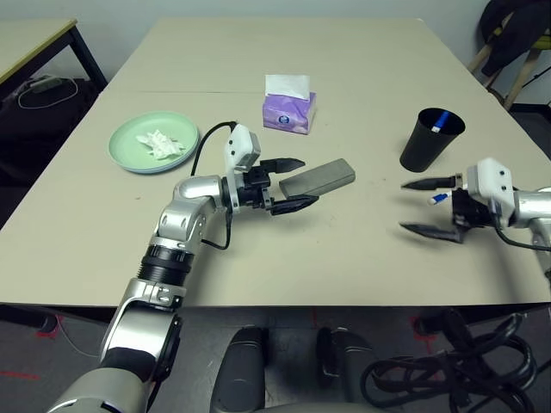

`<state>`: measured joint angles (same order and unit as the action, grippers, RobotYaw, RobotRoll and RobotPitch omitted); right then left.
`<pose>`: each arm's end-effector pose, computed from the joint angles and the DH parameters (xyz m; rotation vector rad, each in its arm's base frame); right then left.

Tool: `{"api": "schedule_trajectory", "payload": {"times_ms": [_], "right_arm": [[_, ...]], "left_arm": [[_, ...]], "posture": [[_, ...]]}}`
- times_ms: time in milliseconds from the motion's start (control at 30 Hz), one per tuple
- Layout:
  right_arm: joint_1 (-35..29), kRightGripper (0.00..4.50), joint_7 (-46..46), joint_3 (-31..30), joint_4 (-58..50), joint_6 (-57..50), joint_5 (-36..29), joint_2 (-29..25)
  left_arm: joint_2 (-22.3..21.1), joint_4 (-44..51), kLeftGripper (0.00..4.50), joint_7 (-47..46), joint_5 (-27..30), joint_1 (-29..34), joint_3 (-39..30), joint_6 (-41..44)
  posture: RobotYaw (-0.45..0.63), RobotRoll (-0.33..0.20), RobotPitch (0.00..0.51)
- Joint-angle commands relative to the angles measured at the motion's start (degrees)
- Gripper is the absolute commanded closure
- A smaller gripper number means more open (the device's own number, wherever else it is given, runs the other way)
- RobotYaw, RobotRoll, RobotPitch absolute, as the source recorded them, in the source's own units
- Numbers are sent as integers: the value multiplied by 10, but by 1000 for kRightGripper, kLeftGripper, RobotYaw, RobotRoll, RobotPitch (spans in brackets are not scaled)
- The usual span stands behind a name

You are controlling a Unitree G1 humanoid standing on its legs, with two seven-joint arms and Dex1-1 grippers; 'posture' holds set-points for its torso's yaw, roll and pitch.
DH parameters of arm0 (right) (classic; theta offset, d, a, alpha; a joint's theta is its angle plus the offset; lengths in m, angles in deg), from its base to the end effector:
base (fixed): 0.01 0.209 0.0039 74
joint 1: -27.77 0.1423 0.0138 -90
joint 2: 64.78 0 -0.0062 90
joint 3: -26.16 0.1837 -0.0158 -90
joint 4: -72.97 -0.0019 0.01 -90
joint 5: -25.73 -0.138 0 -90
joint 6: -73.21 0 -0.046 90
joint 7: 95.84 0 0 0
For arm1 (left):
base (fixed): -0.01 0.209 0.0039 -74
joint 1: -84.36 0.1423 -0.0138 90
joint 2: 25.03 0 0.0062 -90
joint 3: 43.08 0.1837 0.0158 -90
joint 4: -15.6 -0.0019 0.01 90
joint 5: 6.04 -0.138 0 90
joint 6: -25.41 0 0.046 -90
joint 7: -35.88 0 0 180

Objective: Organize and tidy the items on the table.

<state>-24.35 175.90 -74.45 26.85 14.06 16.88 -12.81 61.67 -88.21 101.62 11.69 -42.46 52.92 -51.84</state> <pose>0.2819 -0.3307 0.1887 -0.9365 0.3178 1.3618 0.3103 0.1628 0.1555 0.1596 -0.0744 -1.3183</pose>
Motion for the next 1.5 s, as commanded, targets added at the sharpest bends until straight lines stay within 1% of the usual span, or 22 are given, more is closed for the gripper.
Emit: {"api": "schedule_trajectory", "payload": {"times_ms": [33, 67, 133, 167, 300, 400, 533, 633, 1067, 1467, 1500], "right_arm": [[41, 0, 8, -68, 53, 33, 28, -36], [68, 0, 8, -87, 83, 55, 66, -44], [129, 0, -19, -123, 139, 100, 171, -51], [152, 0, -35, -136, 159, 116, 207, -49], [206, 0, -79, -175, 202, 162, 296, -38], [228, 0, -100, -191, 223, 184, 337, -30], [242, 0, -124, -201, 240, 208, 372, -18], [239, 0, -157, -206, 248, 218, 392, -7], [217, 0, -132, -203, 270, 262, 393, -9], [220, 0, -184, -213, 279, 262, 436, 12], [222, 185, -186, -212, 280, 261, 436, 14]], "left_arm": [[-4, 19, 30, 9, 4, 14, 14, 3], [-5, 20, 30, 14, 3, 17, 17, -1], [-11, 23, 30, 27, -7, 26, 32, -15], [-14, 24, 30, 31, -11, 30, 38, -21], [-18, 31, 30, 32, -13, 42, 48, -29], [-18, 35, 30, 30, -12, 46, 50, -32], [-16, 36, 30, 25, -11, 48, 50, -34], [-15, 38, 30, 20, -11, 49, 49, -35], [-18, 39, 30, 10, -10, 49, 47, -35], [-16, 43, 30, 5, -10, 49, 47, -33], [-17, 44, 6, 5, -9, 49, 47, -33]], "posture": [[113, 0, 105], [111, 0, 106], [113, 0, 112], [114, 0, 114], [122, 0, 120], [124, 0, 123], [130, 0, 128], [138, 0, 130], [144, 0, 129], [154, 0, 130], [155, 0, 130]]}}
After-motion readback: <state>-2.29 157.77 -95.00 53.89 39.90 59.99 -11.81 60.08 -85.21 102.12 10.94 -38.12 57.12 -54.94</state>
